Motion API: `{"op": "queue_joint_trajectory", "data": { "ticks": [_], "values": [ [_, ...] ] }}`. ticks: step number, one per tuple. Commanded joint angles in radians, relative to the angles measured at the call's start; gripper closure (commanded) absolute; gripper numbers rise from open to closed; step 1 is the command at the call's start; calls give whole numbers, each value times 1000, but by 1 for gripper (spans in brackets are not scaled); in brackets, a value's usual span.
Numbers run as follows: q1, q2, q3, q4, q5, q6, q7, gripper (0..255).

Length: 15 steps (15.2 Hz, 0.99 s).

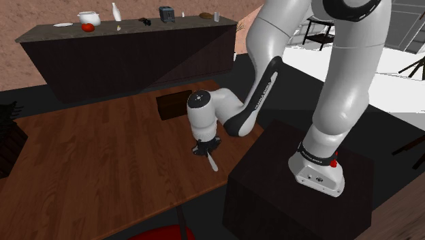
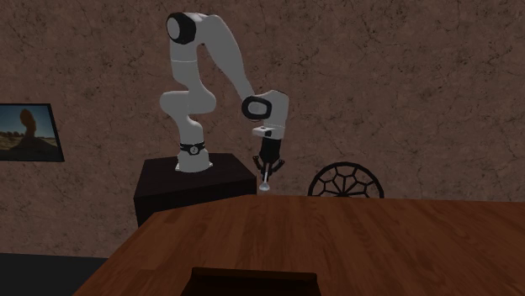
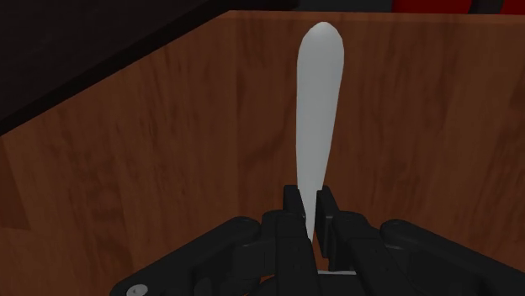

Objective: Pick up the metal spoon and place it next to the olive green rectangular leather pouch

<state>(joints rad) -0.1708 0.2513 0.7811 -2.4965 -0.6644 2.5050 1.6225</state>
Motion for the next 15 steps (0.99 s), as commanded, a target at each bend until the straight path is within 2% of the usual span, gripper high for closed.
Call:
{"op": "queue_joint_trajectory", "data": {
  "ticks": [1, 8, 15],
  "values": [
    [-22, -37, 29, -6, 56, -11, -43, 255],
    [-75, -177, 110, -20, 260, -54, -199, 255],
    [-72, -319, 127, -15, 458, -119, -355, 255]
  ]
}}
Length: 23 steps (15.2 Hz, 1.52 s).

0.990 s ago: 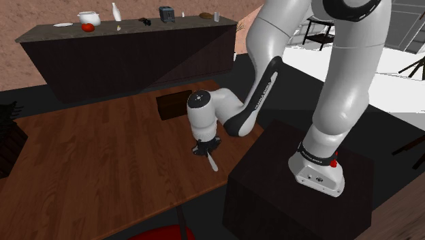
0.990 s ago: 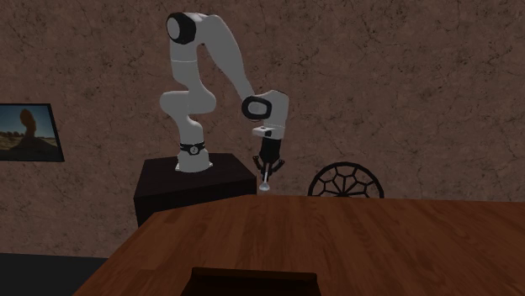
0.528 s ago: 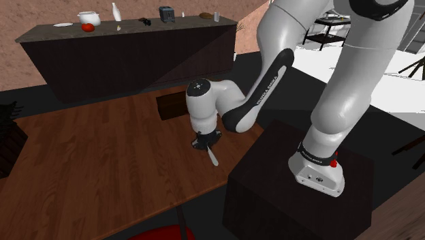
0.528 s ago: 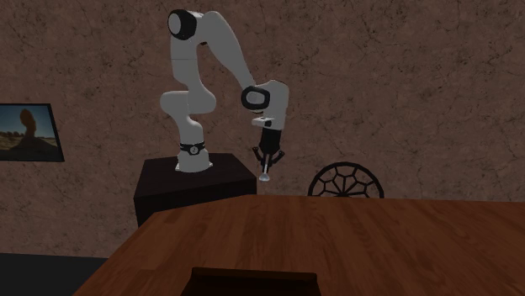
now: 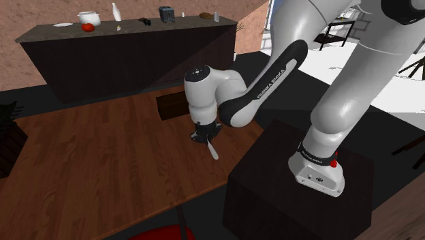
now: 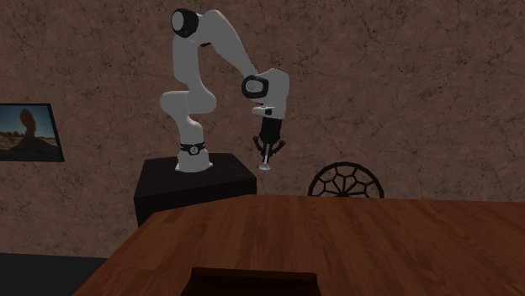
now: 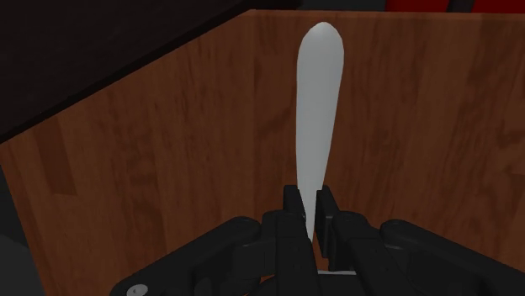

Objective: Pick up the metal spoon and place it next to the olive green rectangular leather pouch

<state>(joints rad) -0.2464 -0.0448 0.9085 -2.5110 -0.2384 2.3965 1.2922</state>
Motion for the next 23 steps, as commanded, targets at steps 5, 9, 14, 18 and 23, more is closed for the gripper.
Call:
{"op": "queue_joint_trajectory", "data": {
  "ticks": [5, 9, 14, 18, 23],
  "values": [
    [29, -106, -22, 15, 131, -72, -108, 255],
    [-25, -96, -86, 10, 99, -45, -199, 255],
    [-99, -54, -158, 32, 36, -20, -293, 255],
    [-158, -1, -211, 73, -24, -8, -357, 255],
    [-222, 82, -273, 151, -99, -6, -428, 255]
  ]
}}
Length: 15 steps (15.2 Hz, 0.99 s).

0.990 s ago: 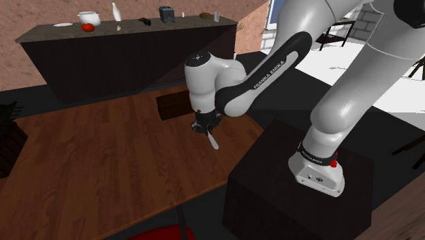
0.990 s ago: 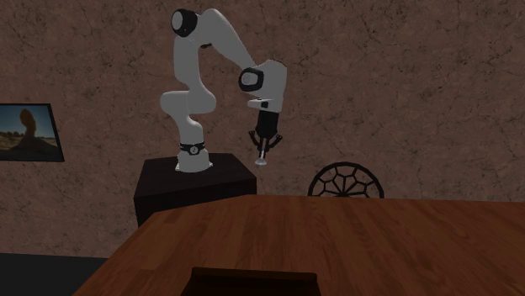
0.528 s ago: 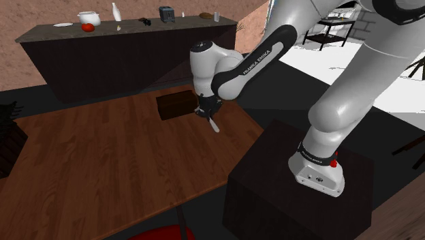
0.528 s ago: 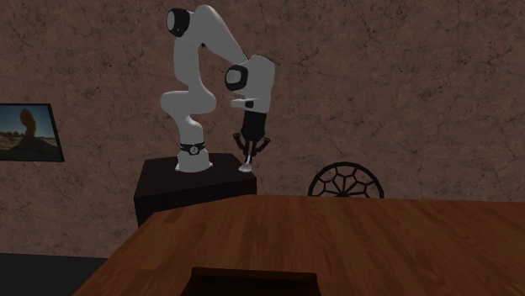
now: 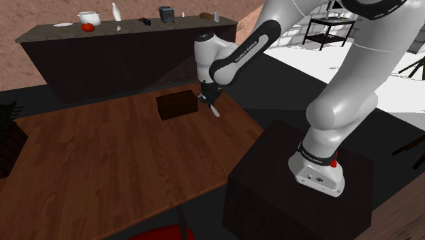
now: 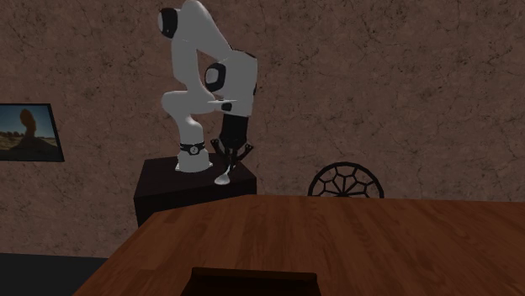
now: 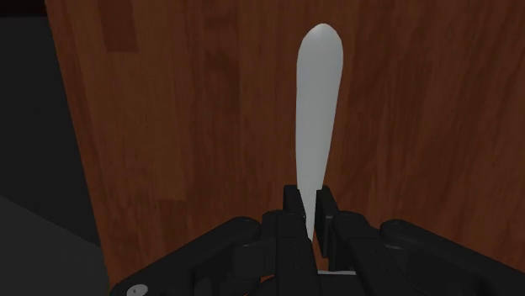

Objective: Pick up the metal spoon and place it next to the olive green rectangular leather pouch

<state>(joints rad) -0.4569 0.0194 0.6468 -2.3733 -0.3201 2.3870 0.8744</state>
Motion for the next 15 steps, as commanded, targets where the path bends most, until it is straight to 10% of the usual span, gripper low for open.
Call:
{"op": "queue_joint_trajectory", "data": {
  "ticks": [1, 15],
  "values": [
    [-22, 37, -23, 33, -32, 2, -24, 255],
    [-118, 340, -165, 416, -165, -79, -227, 255]
  ]
}}
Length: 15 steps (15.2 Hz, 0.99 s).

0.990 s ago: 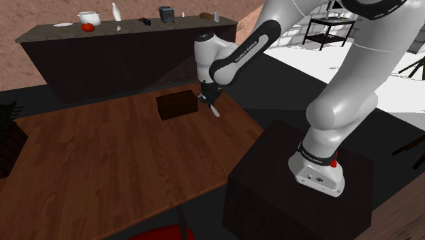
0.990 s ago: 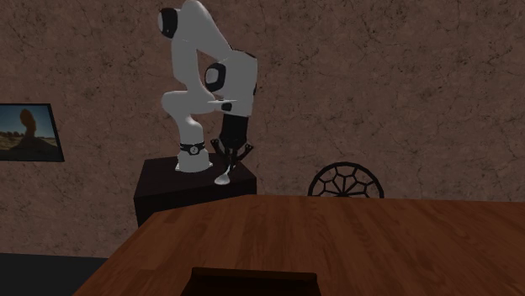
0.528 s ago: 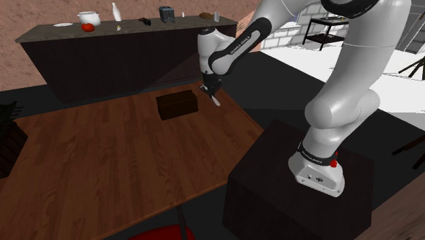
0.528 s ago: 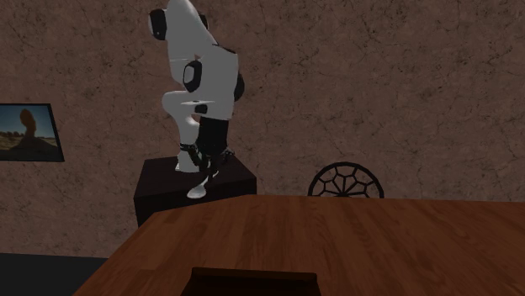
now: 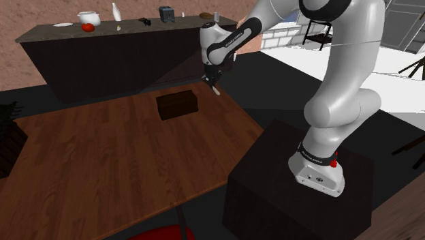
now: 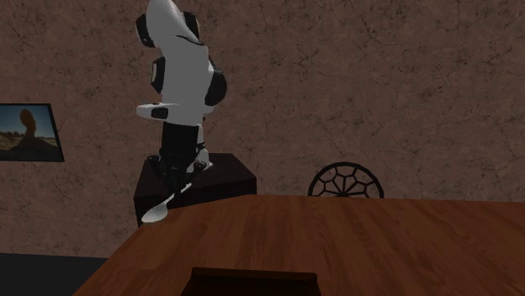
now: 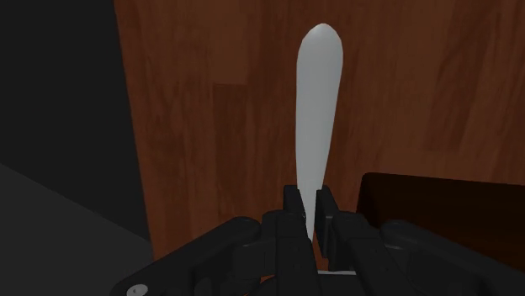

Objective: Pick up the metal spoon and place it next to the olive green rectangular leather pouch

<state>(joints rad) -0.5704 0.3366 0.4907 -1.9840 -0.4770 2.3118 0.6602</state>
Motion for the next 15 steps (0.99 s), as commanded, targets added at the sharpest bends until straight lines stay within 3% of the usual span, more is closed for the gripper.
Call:
{"op": "queue_joint_trajectory", "data": {
  "ticks": [1, 12, 15],
  "values": [
    [-7, 48, -17, 63, -13, -13, -29, 255],
    [-7, 370, -89, 576, -37, -179, -225, 255],
    [-4, 389, -96, 567, -48, -153, -215, 255]
  ]
}}
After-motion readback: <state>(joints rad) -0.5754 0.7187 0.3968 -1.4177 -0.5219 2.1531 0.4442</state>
